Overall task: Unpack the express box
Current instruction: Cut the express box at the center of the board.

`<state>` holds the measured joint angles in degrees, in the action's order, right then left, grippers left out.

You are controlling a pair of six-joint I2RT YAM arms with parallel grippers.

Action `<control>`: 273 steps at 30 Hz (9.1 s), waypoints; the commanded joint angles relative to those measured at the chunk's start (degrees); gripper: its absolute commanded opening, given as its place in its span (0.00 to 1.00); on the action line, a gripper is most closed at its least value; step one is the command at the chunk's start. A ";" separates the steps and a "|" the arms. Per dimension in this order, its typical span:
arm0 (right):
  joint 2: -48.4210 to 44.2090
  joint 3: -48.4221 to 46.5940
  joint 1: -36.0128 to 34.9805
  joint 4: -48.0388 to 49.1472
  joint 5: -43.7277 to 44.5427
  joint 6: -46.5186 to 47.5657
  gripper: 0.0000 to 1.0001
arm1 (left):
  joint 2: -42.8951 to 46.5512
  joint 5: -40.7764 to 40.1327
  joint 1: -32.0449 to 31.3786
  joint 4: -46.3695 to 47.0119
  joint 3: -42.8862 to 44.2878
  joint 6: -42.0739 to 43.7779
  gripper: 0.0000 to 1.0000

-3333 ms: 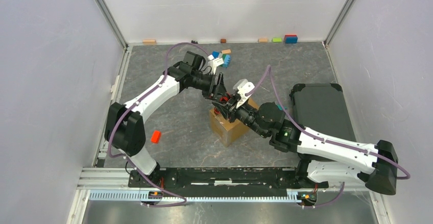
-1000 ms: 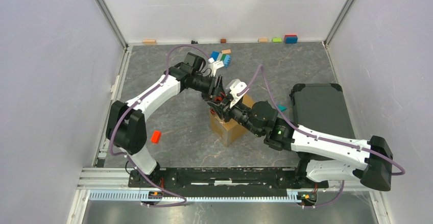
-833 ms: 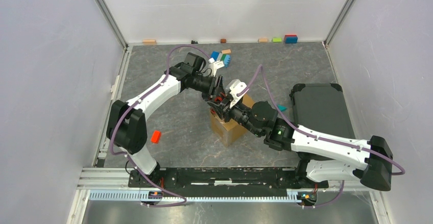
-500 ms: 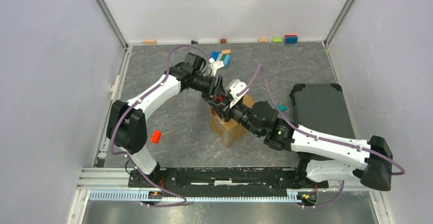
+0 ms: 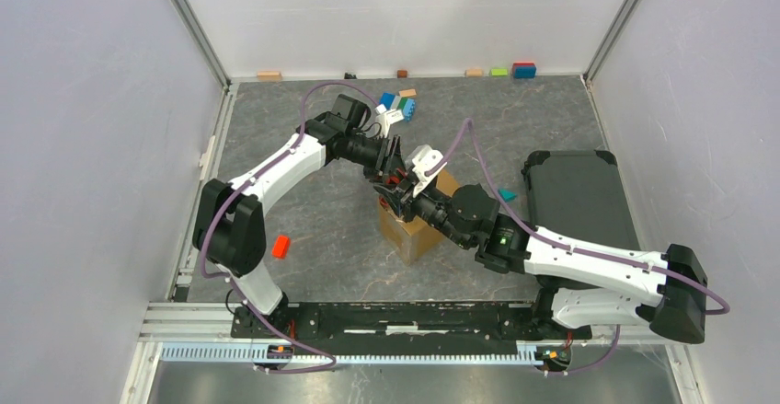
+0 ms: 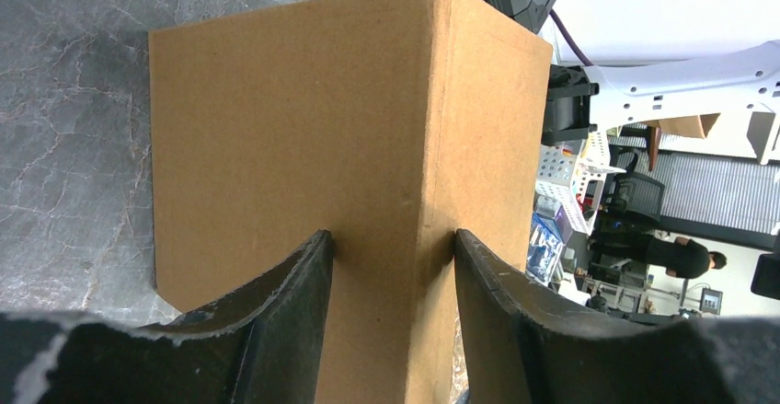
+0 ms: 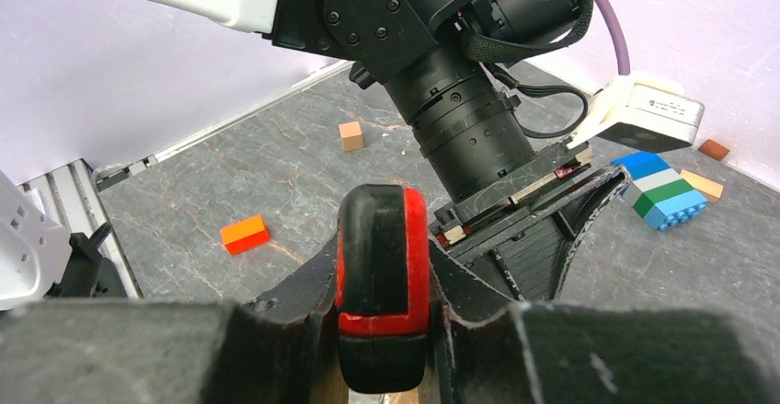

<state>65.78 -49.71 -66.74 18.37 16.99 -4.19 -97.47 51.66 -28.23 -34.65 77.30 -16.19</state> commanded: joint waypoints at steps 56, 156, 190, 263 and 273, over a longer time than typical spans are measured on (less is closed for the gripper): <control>-4.72 1.29 -4.54 -10.49 7.43 -0.78 0.00 | -6.59 -5.17 1.11 -2.95 3.26 3.09 0.55; -7.95 -2.74 -4.71 -18.22 14.05 -1.46 0.00 | 4.18 -10.00 1.93 -8.76 0.81 7.72 0.31; -0.80 -7.79 -2.69 -16.29 24.80 -2.95 0.00 | -0.11 -13.83 -1.84 -7.18 5.15 4.19 0.61; -7.86 -16.06 -1.04 -45.62 9.72 -7.21 0.00 | -3.80 -19.12 -1.18 -7.62 4.71 6.17 0.57; -6.83 -25.60 -1.09 -47.07 12.27 -5.76 0.00 | -0.48 -22.70 3.34 -1.26 -0.61 0.54 0.57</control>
<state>59.61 -70.00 -67.72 -29.34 27.00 -10.44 -97.69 42.04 -27.73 -39.46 80.95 -14.39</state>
